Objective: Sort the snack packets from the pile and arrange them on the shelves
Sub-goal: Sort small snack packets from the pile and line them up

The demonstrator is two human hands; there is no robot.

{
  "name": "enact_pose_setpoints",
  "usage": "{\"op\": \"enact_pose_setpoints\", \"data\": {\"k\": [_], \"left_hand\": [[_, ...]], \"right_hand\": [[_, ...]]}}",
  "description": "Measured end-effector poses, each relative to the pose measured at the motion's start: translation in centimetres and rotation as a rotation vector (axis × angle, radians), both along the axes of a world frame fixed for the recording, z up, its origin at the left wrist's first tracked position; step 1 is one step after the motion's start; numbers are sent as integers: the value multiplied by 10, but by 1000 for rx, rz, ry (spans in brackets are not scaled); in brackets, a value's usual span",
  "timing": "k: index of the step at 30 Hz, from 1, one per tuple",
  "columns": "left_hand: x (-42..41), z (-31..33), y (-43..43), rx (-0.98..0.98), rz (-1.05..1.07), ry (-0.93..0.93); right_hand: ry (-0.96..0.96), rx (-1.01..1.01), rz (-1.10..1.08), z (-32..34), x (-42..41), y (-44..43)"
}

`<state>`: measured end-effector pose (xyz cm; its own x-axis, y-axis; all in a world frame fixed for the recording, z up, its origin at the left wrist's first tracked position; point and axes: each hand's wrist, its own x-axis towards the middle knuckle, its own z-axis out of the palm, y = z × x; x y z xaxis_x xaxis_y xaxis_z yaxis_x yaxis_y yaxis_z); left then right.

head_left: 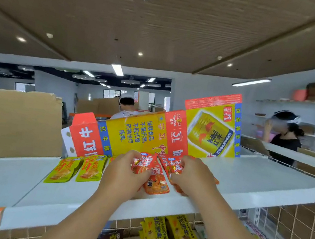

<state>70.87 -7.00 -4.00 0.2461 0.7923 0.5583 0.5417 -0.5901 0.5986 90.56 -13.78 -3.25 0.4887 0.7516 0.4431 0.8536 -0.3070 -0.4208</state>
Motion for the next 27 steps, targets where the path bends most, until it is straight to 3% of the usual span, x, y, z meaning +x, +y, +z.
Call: {"op": "enact_pose_setpoints", "data": {"k": [5, 27], "left_hand": [[-3, -6, -1, -29, 32, -1], [-8, -10, -4, 35, 76, 34]], "right_hand": [[-150, 26, -6, -7, 0, 8], [-143, 50, 25, -21, 7, 21]]}}
